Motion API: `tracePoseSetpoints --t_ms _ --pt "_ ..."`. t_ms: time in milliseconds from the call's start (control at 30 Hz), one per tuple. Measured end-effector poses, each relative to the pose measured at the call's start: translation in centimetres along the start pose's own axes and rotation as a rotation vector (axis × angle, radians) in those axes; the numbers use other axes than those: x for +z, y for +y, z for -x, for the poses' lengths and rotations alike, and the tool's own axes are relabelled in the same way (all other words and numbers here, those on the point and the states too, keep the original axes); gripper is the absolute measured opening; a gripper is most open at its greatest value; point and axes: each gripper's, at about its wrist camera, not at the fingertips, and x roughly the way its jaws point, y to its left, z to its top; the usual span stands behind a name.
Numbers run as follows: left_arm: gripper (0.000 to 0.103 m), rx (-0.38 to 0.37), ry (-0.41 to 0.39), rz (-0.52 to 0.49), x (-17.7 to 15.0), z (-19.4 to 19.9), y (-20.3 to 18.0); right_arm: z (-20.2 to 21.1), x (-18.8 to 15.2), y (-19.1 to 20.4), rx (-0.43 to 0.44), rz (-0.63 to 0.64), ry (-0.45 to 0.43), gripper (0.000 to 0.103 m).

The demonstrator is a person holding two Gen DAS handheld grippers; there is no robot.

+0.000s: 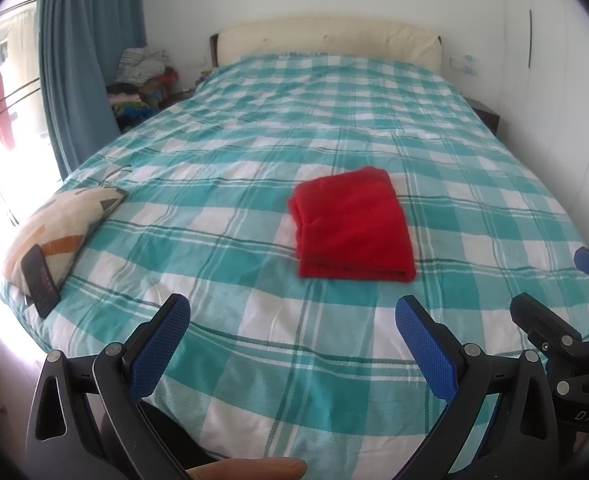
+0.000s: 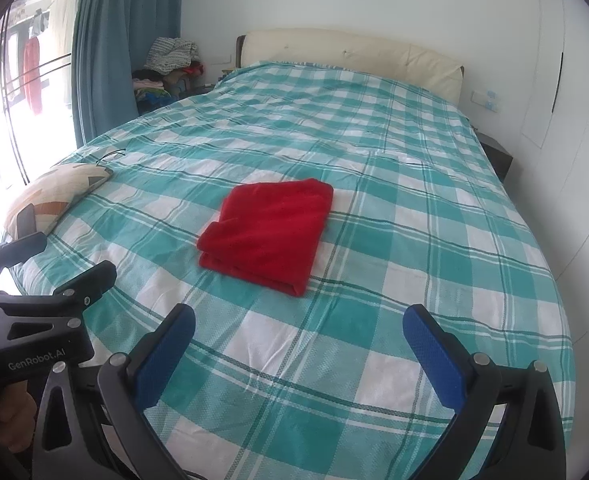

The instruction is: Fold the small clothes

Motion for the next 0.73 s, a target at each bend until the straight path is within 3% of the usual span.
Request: tracePoseSetpoints --t_ms 267,733 --pt "0.103 -0.026 -0.01 -0.001 -0.15 0.21 -0.29 -0.27 -0.33 -0.34 -0.005 -0.006 0.007 0.102" --pt "0.103 -0.004 -0.007 -0.015 -0.42 0.05 -0.56 -0.41 -0.46 -0.71 -0.007 -0.013 0.009 0.102"
